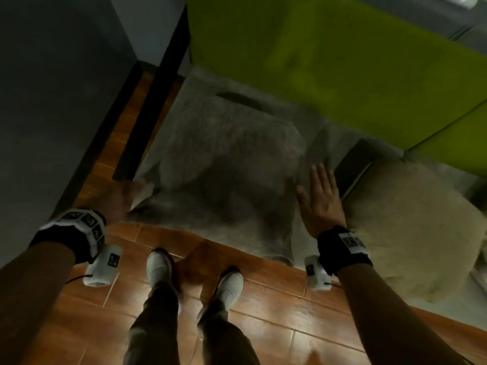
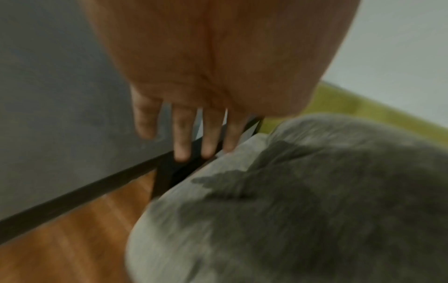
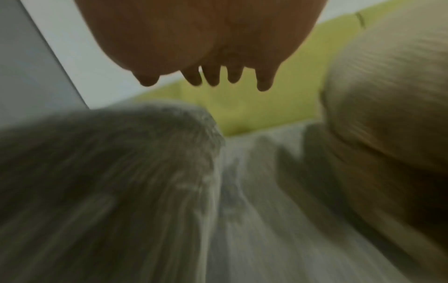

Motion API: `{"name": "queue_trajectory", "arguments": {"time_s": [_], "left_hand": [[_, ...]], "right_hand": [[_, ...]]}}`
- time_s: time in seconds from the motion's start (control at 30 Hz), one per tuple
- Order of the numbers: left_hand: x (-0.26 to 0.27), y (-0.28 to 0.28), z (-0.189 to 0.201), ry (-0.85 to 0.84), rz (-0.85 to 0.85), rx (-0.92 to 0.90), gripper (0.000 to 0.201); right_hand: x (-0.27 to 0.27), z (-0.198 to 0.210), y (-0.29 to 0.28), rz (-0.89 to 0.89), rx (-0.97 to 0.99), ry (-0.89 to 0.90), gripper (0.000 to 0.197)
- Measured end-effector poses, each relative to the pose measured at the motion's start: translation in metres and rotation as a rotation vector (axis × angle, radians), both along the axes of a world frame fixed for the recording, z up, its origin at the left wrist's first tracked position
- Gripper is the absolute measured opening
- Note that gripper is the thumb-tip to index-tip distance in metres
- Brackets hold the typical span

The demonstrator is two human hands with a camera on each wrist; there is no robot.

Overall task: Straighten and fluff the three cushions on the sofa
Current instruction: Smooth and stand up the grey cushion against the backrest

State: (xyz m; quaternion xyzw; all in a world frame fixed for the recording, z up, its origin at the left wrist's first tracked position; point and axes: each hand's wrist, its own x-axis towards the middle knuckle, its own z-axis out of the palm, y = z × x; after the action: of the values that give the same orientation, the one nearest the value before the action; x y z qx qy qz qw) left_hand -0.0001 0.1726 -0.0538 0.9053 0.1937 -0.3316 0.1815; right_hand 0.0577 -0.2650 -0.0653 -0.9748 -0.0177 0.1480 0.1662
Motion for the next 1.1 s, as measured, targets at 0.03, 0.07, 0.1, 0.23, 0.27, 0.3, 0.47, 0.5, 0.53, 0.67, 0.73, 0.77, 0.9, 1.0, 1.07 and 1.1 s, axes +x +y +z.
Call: {"name": "queue_trajectory", "arguments": {"time_s": [0.03, 0.07, 0.1, 0.23, 0.27, 0.3, 0.47, 0.5, 0.53, 0.67, 0.73, 0.77, 0.9, 1.0, 1.07, 1.1], "left_hand": [[0.013, -0.002, 0.014, -0.136, 0.072, -0.011, 0.054], [0.027, -0.006, 0.027, -0.301, 0.124, -0.025, 0.056], [0.043, -0.014, 0.038, -0.441, 0.112, -0.029, 0.059], [0.098, -0.061, 0.039, -0.599, -0.274, -0.108, 0.072], [0.108, -0.074, 0.031, -0.569, -0.377, -0.099, 0.076], [0.115, -0.083, 0.018, -0.49, -0.453, -0.072, 0.077], [0.13, -0.082, -0.046, -0.226, -0.49, -0.051, 0.076], [0.132, -0.079, -0.053, -0.22, -0.499, -0.052, 0.076], [0.134, -0.077, -0.059, -0.219, -0.505, -0.056, 0.076], [0.152, -0.072, -0.076, -0.181, -0.482, -0.143, 0.079], [0.164, -0.068, -0.082, -0.175, -0.493, -0.166, 0.084], [0.17, -0.066, -0.083, -0.182, -0.501, -0.161, 0.086], [0.18, -0.06, -0.088, -0.174, -0.508, -0.161, 0.093], [0.179, -0.057, -0.089, -0.203, -0.481, -0.176, 0.093], [0.18, -0.054, -0.088, -0.242, -0.433, -0.203, 0.09], [0.183, -0.051, -0.088, -0.254, -0.399, -0.215, 0.088]], "right_hand": [[0.013, 0.008, 0.003, 0.008, 0.037, -0.084, 0.076], [0.026, 0.015, 0.009, 0.041, 0.063, -0.147, 0.071], [0.039, 0.02, 0.016, 0.099, 0.079, -0.196, 0.069], [0.068, 0.016, 0.055, 0.421, 0.091, -0.192, 0.071], [0.069, 0.008, 0.062, 0.461, 0.058, -0.146, 0.072], [0.069, -0.001, 0.066, 0.466, 0.023, -0.092, 0.072], [0.071, -0.039, 0.053, 0.246, -0.009, 0.126, 0.073], [0.071, -0.045, 0.049, 0.205, 0.005, 0.166, 0.075], [0.073, -0.049, 0.047, 0.18, 0.012, 0.198, 0.076], [0.082, -0.059, 0.051, 0.109, 0.018, 0.309, 0.083], [0.083, -0.063, 0.056, 0.048, 0.015, 0.31, 0.086], [0.082, -0.066, 0.059, 0.03, 0.007, 0.301, 0.088], [0.073, -0.074, 0.064, -0.093, 0.033, 0.287, 0.098], [0.075, -0.072, 0.056, -0.175, 0.083, 0.354, 0.101], [0.079, -0.068, 0.046, -0.214, 0.102, 0.404, 0.097], [0.082, -0.064, 0.04, -0.231, 0.118, 0.429, 0.096]]}}
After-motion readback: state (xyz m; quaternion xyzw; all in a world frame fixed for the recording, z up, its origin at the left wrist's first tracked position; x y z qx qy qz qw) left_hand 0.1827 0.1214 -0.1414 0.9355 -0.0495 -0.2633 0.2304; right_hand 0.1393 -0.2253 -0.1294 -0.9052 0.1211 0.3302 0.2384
